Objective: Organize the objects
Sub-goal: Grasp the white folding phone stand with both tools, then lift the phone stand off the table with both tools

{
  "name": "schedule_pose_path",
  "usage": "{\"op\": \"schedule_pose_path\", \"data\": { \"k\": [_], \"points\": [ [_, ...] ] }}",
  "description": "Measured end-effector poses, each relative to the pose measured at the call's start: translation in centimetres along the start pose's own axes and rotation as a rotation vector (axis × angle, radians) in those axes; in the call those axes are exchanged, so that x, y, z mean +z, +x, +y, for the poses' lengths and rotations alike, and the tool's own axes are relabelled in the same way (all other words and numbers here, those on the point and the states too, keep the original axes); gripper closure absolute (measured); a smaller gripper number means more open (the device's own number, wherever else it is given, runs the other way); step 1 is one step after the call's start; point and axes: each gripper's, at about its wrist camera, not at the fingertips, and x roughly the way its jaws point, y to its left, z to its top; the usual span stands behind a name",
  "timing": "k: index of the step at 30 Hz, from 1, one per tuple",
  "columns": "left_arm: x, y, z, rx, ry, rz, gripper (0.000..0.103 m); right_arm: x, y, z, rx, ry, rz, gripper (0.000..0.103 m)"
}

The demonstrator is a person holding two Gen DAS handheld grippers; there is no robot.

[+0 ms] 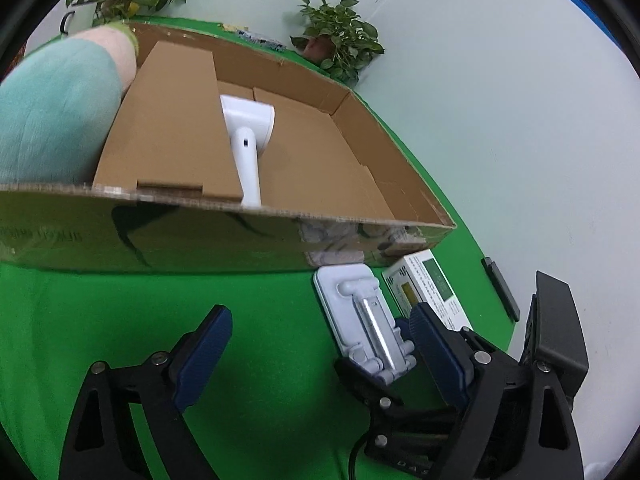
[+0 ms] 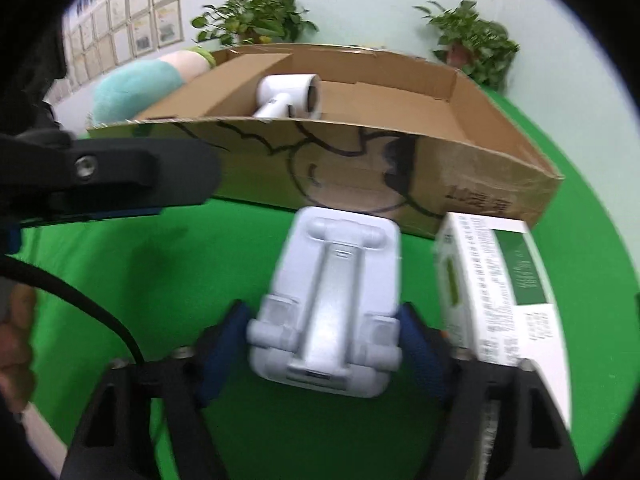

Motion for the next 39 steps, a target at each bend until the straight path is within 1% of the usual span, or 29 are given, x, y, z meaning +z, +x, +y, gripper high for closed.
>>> {"op": "schedule_pose_path", "data": {
  "k": [2,5,7,8,9,10,11,12,14,15,16,20,21,22,23,24,30,33,36,39],
  "points": [
    [-0.6,-0.2,0.1,-0.036,-0.018,0.014,0.014,-0.6,-0.5,0.0,0.016,0.008,0.004,0.035],
    [-1.6,-0.8,-0.2,-0.082,-0.012,0.020,0.014,-1.7,-1.8,0.6,0.050,0.032,0.011,0.035],
    [-2.5,-0.4,-0.4,-0.124,-0.028,0.058,0.014,-2.7,-2.8,0.8,0.129,0.068,0.016,0.035],
    [-2.8,-0.1,-0.4,-0.148,-0.037,0.078,0.014,-3.1,-3.2,0.9,0.155,0.076,0.016,0.035],
    [-3.2,0.4,-0.5,-0.171,-0.051,0.107,0.014,-3.5,-3.6,1.1,0.150,0.081,0.007,0.033],
    [-3.3,0.7,-0.5,-0.177,-0.056,0.121,0.014,-3.9,-3.8,1.2,0.166,0.076,0.000,0.027],
    [-3.5,1.1,-0.5,-0.183,-0.060,0.137,0.014,-4.1,-3.8,1.2,0.186,0.076,-0.007,0.024],
    [-3.7,1.4,-0.5,-0.191,-0.072,0.150,0.014,-4.1,-3.9,1.3,0.191,0.073,-0.014,0.023],
    [-3.9,2.1,-0.1,-0.217,-0.112,0.171,0.020,-4.2,-3.8,1.3,0.174,0.055,-0.024,0.023],
    [-3.8,2.3,-0.2,-0.214,-0.110,0.161,0.021,-4.1,-3.8,1.5,0.161,0.042,-0.029,0.023],
    [-4.1,2.4,-0.5,-0.216,-0.112,0.166,0.025,-4.0,-3.6,1.5,0.149,0.033,-0.032,0.023],
    [-3.8,2.9,-0.5,-0.213,-0.118,0.167,0.029,-3.8,-3.2,2.3,0.114,-0.008,-0.045,0.023],
    [-3.7,3.0,-0.4,-0.210,-0.123,0.166,0.033,-3.8,-3.1,2.4,0.105,-0.014,-0.047,0.023],
    [-3.7,3.1,-0.4,-0.205,-0.124,0.166,0.040,-3.8,-3.0,2.5,0.098,-0.018,-0.049,0.025],
    [-3.9,3.1,-0.4,-0.193,-0.124,0.167,0.043,-3.8,-3.0,2.7,0.085,-0.022,-0.051,0.030],
    [-4.1,2.9,-0.4,-0.183,-0.123,0.169,0.046,-3.8,-3.0,2.8,0.059,-0.026,-0.054,0.030],
    [-4.3,2.9,-0.3,-0.176,-0.139,0.175,0.049,-3.8,-2.9,3.0,0.039,0.007,-0.050,0.032],
    [-4.6,2.7,-0.4,-0.176,-0.147,0.172,0.049,-3.9,-3.0,2.9,0.042,0.034,-0.049,0.033],
    [-4.8,2.4,-0.4,-0.162,-0.144,0.172,0.056,-3.9,-3.1,2.6,0.061,0.071,-0.046,0.033],
    [-5.1,2.2,-0.1,-0.168,-0.164,0.178,0.063,-3.8,-3.5,1.7,0.135,0.131,-0.044,0.033]
  ]
}}
